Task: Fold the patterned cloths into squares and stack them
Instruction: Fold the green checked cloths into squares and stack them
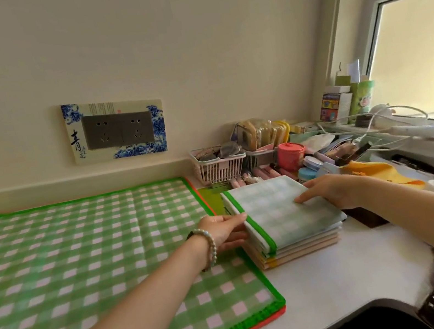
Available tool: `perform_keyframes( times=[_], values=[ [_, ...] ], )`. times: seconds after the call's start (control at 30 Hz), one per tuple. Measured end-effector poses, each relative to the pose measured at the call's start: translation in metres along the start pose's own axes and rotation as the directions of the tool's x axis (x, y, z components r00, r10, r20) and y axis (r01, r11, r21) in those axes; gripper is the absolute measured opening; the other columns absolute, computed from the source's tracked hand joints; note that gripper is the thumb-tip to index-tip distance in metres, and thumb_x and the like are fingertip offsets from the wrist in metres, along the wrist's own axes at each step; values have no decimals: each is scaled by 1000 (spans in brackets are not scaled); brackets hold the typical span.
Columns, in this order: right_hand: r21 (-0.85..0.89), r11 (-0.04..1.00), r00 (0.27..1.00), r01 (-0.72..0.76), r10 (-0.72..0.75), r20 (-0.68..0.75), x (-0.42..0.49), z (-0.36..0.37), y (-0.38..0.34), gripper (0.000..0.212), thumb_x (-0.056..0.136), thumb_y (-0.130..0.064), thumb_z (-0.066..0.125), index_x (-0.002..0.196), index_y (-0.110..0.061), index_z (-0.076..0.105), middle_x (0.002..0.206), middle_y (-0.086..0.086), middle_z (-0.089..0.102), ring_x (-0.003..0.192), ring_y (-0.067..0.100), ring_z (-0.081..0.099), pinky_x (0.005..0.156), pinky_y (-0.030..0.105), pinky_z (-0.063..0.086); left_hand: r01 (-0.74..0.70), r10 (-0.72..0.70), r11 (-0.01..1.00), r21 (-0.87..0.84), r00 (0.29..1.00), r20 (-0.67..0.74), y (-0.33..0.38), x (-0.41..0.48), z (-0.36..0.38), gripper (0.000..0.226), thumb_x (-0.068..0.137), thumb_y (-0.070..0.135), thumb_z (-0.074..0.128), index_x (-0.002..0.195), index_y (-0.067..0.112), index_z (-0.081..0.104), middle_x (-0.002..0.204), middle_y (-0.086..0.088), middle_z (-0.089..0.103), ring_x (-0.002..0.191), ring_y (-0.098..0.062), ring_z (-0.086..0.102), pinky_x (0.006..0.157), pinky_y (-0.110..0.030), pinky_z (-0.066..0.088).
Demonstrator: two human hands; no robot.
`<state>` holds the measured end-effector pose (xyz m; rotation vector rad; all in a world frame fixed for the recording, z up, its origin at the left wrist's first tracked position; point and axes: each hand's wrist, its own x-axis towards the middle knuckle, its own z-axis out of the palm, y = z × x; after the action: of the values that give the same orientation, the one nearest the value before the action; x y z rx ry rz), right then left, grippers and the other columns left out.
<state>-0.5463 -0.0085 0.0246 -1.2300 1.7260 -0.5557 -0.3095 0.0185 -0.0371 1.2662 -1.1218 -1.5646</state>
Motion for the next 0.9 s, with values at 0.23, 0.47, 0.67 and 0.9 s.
perform_keyframes(
  times=[0.23,0.47,0.67,0.9],
  values=[
    [-52,998,1000,-28,29,10,14,-6,9,55,81,-15,71,132,-12,50,133,10,51,109,26,52,98,35,42,-27,29,996,85,999,-28,-8,6,3,19,80,24,73,85,9,62,77,-4,66,52,-6,63,47,-18,53],
    [-458,889,987,17,-86,-132,14,7,14,73,86,-54,55,144,-16,34,147,6,37,131,27,38,110,38,30,-126,150,945,301,987,-59,-8,-5,-7,26,81,35,69,94,15,60,82,2,66,54,-5,57,44,-15,46],
    [-622,723,858,301,-490,-154,-15,37,-10,78,88,-52,52,148,-16,19,156,7,21,138,27,32,110,39,33,-248,308,821,514,951,-32,-13,-31,-62,39,78,41,70,111,24,56,105,4,63,92,-9,61,69,-22,52],
    [-668,406,685,623,-695,218,-61,148,-33,73,87,-54,51,148,-29,20,158,-11,8,144,17,13,117,39,17,-125,223,334,934,974,50,-33,-91,-156,81,70,74,52,139,37,34,145,10,38,129,-9,39,106,-27,34]
  ],
)
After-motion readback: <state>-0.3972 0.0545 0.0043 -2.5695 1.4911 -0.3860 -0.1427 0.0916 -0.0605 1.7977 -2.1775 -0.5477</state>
